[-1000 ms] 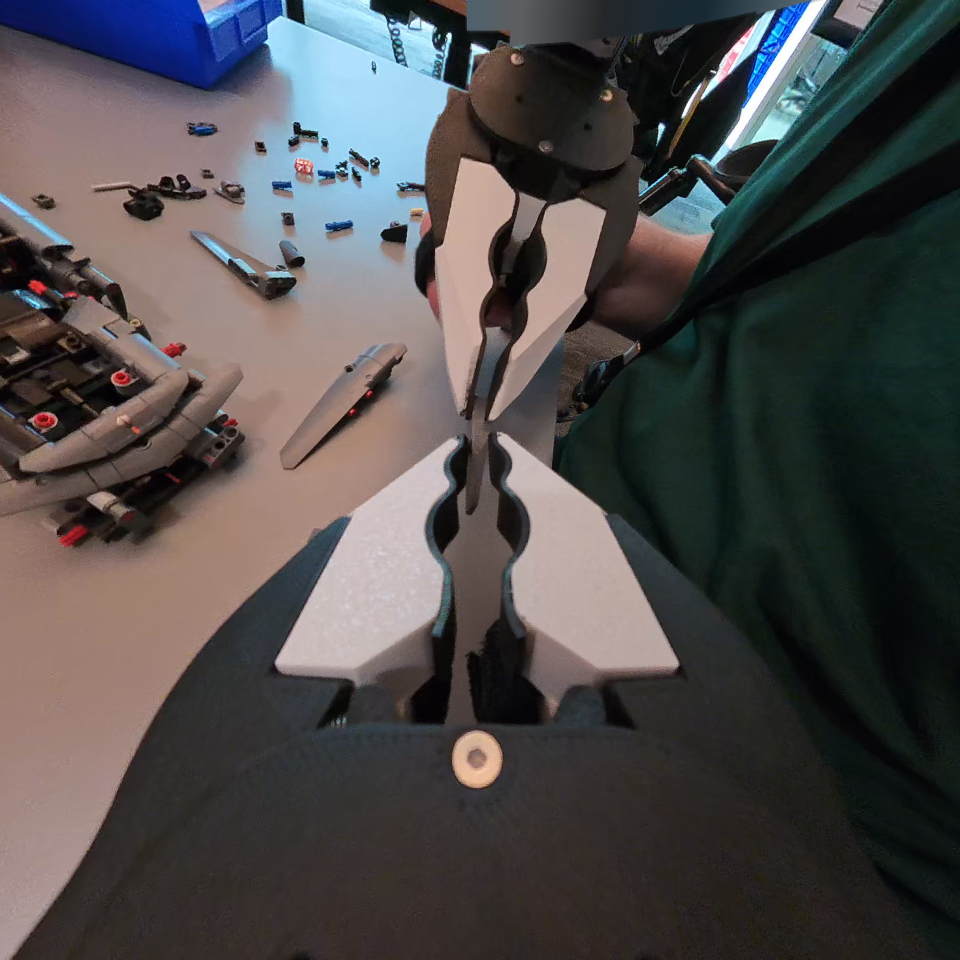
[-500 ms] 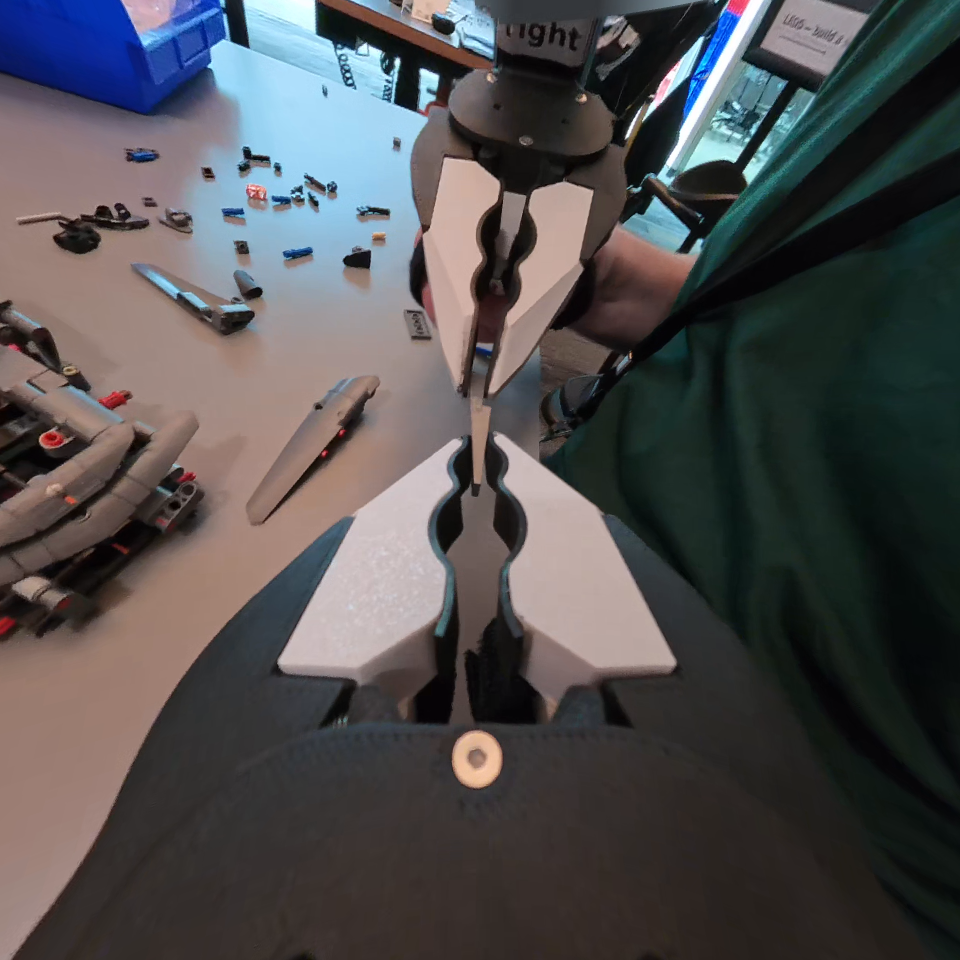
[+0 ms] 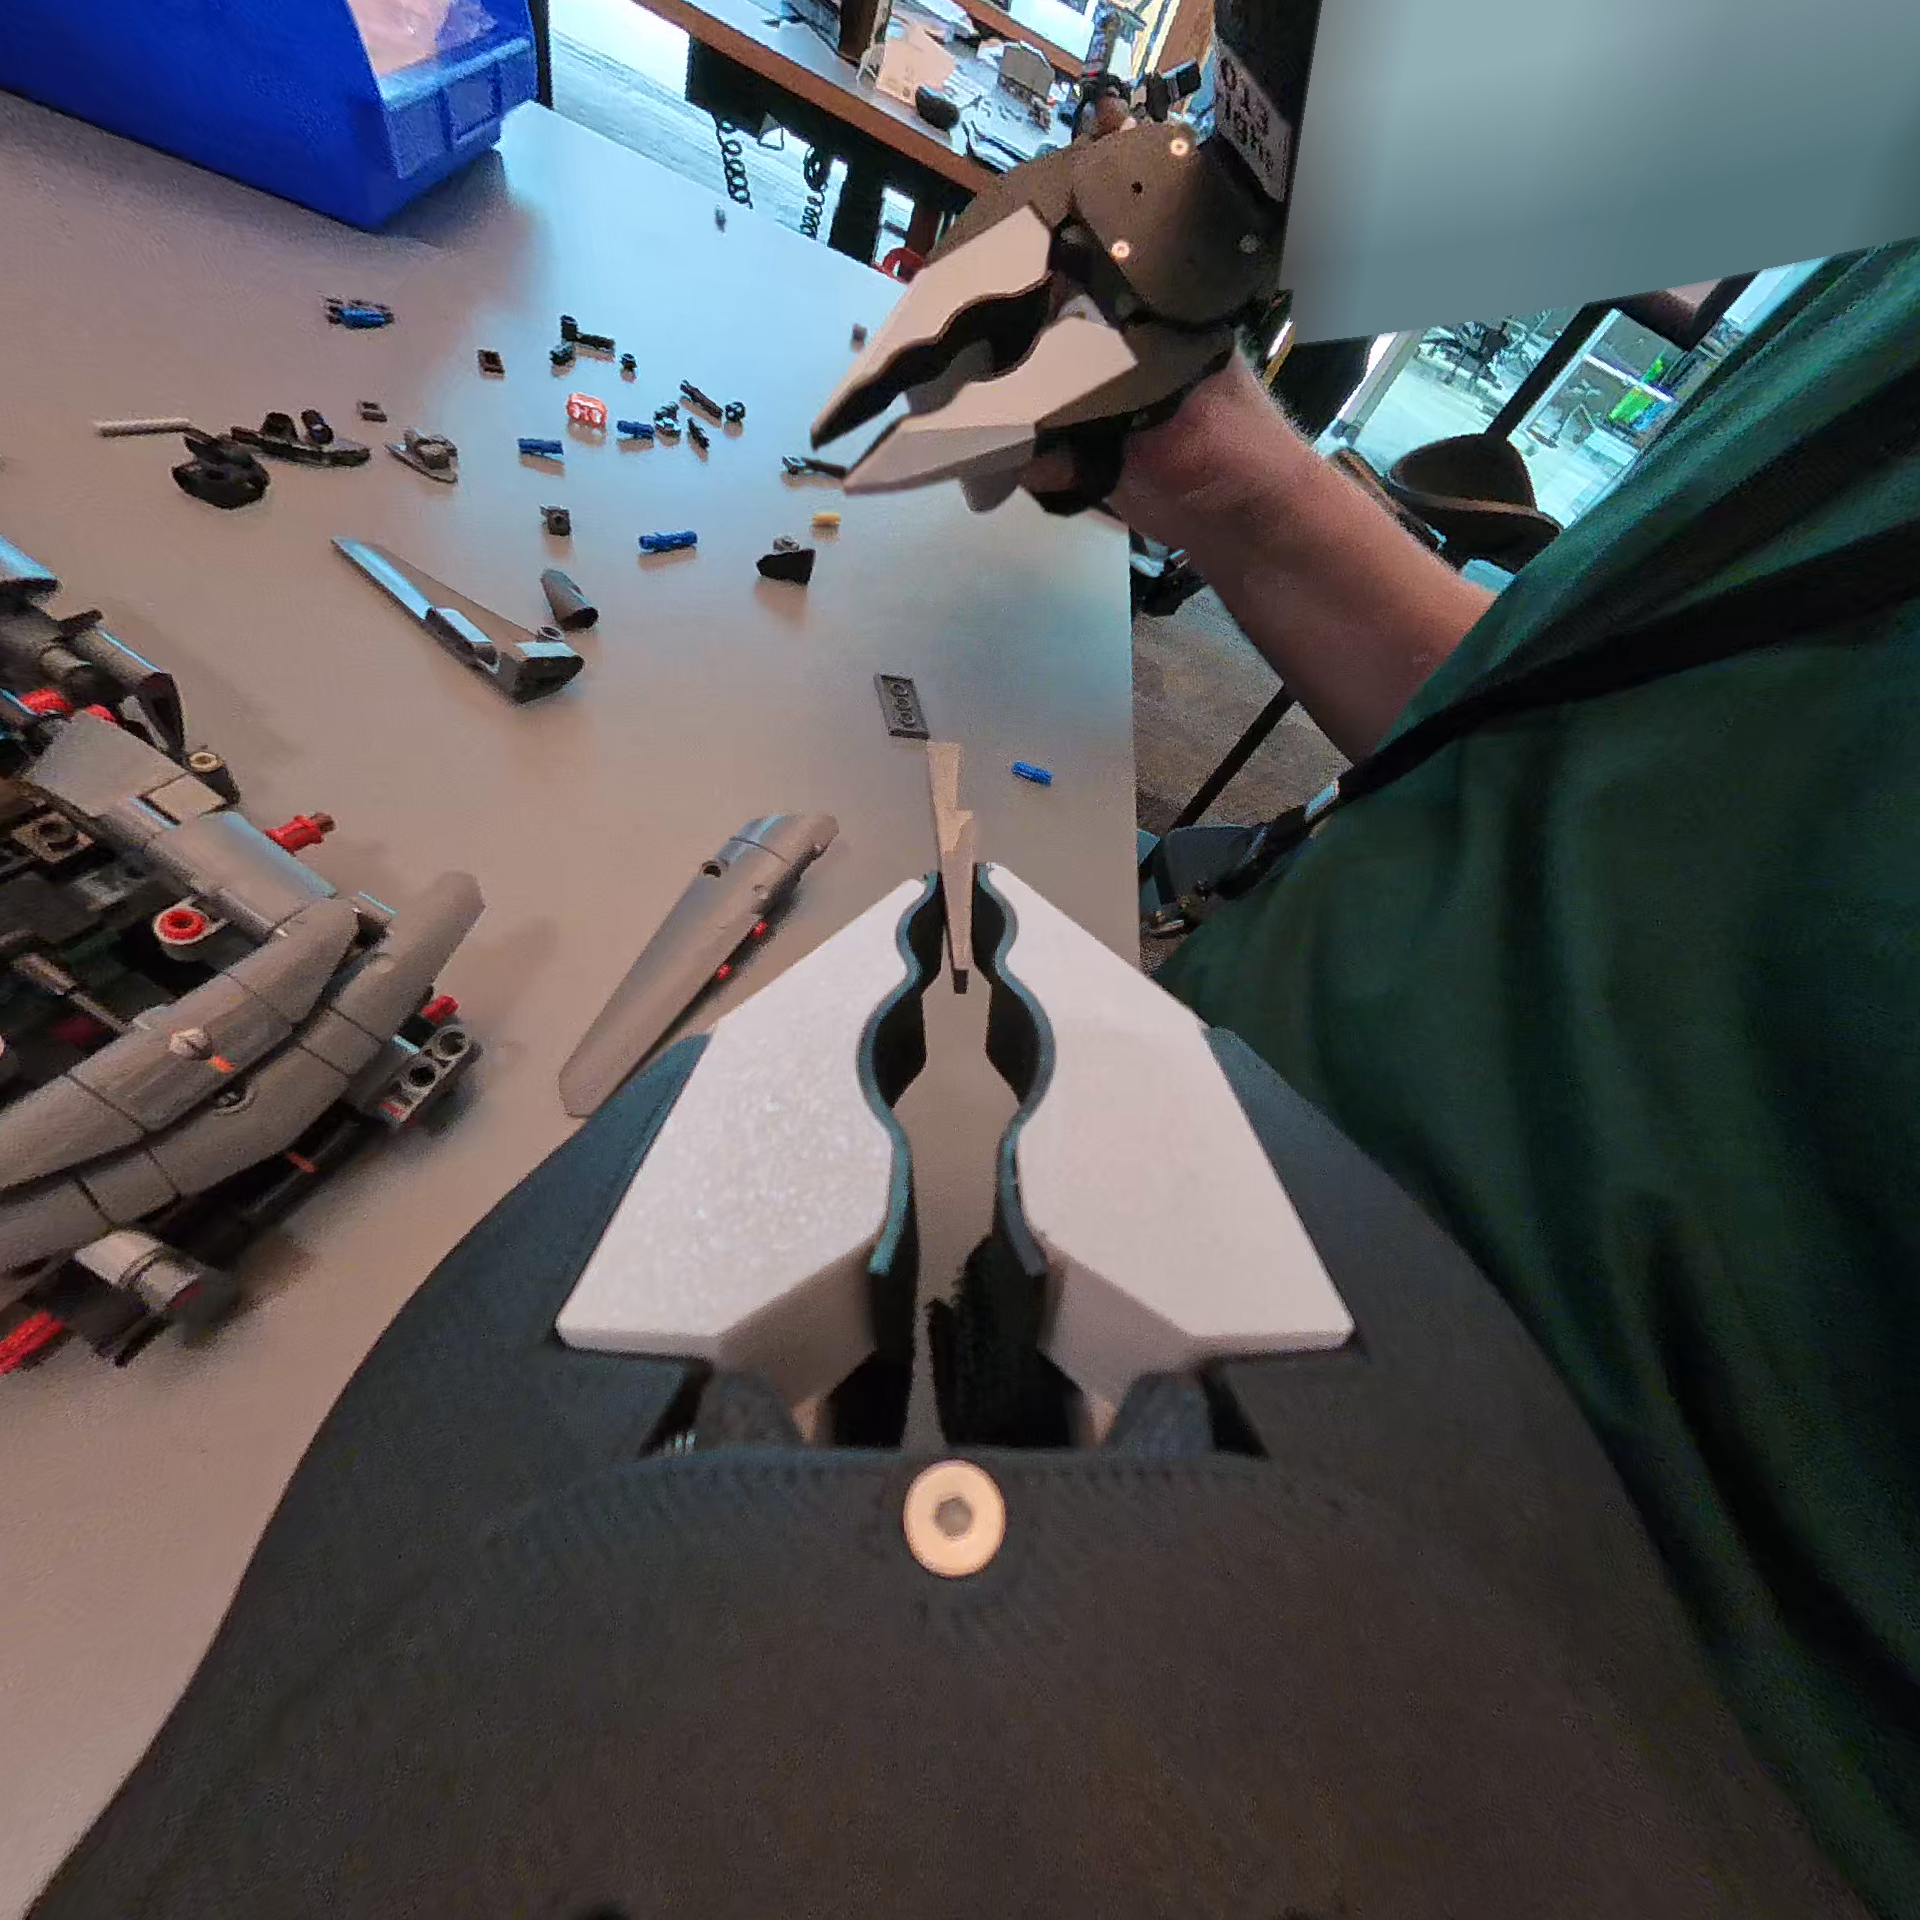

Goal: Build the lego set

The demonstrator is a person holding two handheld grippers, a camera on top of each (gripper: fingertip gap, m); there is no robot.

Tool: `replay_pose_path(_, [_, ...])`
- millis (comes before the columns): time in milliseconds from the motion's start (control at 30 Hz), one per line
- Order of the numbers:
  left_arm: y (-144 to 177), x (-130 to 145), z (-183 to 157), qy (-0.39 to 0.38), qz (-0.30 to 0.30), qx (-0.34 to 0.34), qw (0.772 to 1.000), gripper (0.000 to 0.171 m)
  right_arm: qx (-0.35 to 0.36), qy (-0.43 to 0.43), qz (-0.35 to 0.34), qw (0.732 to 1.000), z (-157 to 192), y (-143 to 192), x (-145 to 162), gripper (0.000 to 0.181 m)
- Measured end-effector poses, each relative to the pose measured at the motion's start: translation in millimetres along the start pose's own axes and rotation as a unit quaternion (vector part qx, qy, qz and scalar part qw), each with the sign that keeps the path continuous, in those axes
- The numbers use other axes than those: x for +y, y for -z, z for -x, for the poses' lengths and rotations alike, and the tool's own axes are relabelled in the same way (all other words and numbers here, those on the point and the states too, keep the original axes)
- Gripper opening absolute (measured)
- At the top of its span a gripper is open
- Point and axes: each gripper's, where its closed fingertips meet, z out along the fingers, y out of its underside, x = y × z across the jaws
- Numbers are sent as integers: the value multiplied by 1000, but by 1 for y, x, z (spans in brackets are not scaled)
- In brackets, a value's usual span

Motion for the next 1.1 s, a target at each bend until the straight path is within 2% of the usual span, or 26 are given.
replay_pose_path(67, [-1, -2, 3, 3, -3, 0, 1000, 3, 36, 14, 37, 999, -25, 10, 23, 13])
replay_pose_path(200, [-5, -3, 7, 4, 1, 1, 1000, 3, 41, 30, 124, 991, -43, 6, 63, 17])
replay_pose_path(400, [-6, -1, 12, 12, 4, -3, 1000, 3, -5, 11, 141, 990, -37, -9, 78, 9])
replay_pose_path(600, [-7, 7, 18, 34, 24, -9, 999, 3, -12, -15, 132, 991, -38, -12, 75, 3])
replay_pose_path(700, [-7, 26, 21, 36, 65, -32, 997, 3, -16, -12, 113, 993, -37, -9, 66, 3])
replay_pose_path(967, [-8, 70, 46, -12, 162, -139, 977, 3, -34, 6, 52, 998, -24, -14, 19, 3])
replay_pose_path(1100, [-7, 71, 51, -39, 169, -170, 970, 4, -55, 28, 27, 998, -5, -22, -6, 3])
